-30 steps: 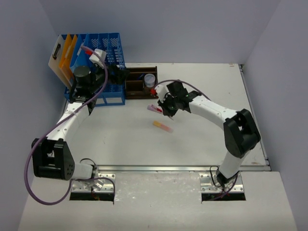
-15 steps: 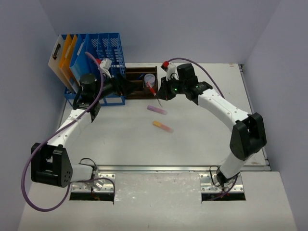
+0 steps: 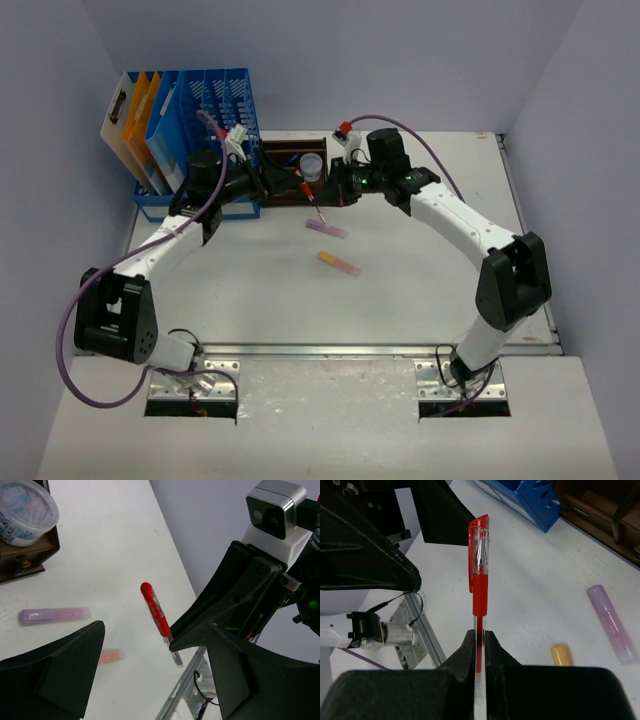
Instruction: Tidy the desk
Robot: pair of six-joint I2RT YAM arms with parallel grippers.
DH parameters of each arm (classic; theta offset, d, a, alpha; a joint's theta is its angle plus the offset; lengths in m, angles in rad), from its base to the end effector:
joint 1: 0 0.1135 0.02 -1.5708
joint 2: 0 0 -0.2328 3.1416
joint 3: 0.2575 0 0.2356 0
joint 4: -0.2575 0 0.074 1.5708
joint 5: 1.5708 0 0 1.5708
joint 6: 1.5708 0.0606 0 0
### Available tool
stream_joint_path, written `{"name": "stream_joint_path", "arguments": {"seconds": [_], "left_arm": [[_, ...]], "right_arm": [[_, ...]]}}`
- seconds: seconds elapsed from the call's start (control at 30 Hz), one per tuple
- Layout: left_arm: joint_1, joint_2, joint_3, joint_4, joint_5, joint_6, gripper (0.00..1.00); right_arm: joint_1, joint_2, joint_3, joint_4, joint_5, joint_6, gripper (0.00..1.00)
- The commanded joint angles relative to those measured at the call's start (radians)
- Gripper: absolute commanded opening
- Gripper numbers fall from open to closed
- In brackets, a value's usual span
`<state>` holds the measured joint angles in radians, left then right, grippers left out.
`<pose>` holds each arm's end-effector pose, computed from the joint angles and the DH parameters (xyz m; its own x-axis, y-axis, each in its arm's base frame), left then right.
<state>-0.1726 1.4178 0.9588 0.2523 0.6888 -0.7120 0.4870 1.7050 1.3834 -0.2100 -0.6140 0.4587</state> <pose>0.3220 -0.0952 0.2716 -0.6401 -0.4004 -0.6557 0.4322 0.5179 -0.7382 0.3308 0.2147 0.2665 -0.7654 0.0042 -0.6436 -0.5381 0.5443 0.6435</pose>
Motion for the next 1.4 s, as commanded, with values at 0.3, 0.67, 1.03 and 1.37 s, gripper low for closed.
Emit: {"name": "stream_joint_path", "arguments": {"seconds": [0.3, 0.67, 1.03, 1.37], "left_arm": [[-0.041, 0.043, 0.072, 0.122, 0.018, -0.095, 0.41], [-0.038, 0.035, 0.116, 0.042, -0.018, -0.018, 0.00], [-0.034, 0.073, 0.337, -0.075, -0.501, 0.630, 0.00], [-0.053, 0.190, 0.339, 0.197, -0.566, 0.907, 0.00]], "right_arm": [[0.035, -0.015, 0.077, 0.043, -0.069, -0.020, 0.01], [0.035, -0.024, 0.066, 0.038, -0.064, -0.018, 0.58], [-0.018, -0.064, -0.009, -0.023, 0.120, -0.170, 0.77], [-0.039, -0.061, -0.061, -0.014, 0.145, -0.219, 0.78]]}}
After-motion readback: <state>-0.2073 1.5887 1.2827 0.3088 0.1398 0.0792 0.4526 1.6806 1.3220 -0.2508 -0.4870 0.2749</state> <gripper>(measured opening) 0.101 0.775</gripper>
